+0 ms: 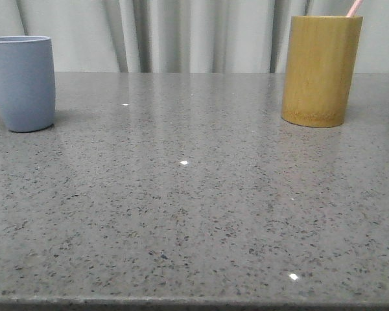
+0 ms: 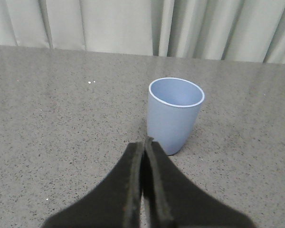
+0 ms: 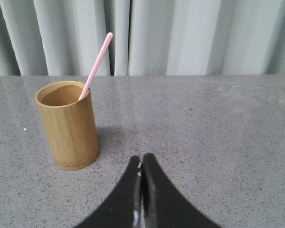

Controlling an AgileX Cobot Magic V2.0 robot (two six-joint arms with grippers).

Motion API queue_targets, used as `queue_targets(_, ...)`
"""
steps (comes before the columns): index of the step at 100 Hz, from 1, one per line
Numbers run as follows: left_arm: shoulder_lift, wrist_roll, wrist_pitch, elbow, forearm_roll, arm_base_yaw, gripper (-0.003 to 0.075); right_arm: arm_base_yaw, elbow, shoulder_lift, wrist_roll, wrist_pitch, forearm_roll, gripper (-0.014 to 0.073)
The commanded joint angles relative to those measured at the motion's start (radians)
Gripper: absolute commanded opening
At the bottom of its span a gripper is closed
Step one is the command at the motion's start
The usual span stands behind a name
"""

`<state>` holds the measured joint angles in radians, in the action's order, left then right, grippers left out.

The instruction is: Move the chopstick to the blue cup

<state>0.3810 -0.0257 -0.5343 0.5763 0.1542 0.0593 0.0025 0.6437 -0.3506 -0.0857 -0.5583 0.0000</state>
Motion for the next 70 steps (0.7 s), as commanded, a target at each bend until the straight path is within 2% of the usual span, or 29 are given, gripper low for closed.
queue_targets(1,0.096,-0.012,-0.028,0.135,0.019,0.001,-0.0019,-0.004,0.110,-0.063,0.009,-0.021,-0.005,-0.0067)
queue_targets(11,0.177,-0.012,-0.077,0.252,0.020,0.001,-0.0019,-0.004,0.188,-0.120,0.009,-0.079,-0.005,-0.0067)
queue_targets(21,0.235,-0.012,-0.092,0.318,0.039,0.001,-0.0019,-0.004,0.221,-0.147,0.009,-0.063,-0.005,-0.0067)
queue_targets(37,0.276,-0.012,-0.099,0.330,0.043,0.001,-0.0019,-0.004,0.221,-0.148,0.009,-0.020,-0.005,-0.0067)
queue_targets(70,0.292,-0.012,-0.149,0.330,0.043,0.001,-0.0018,-0.004,0.220,-0.148,0.009,-0.027,-0.005,-0.0060)
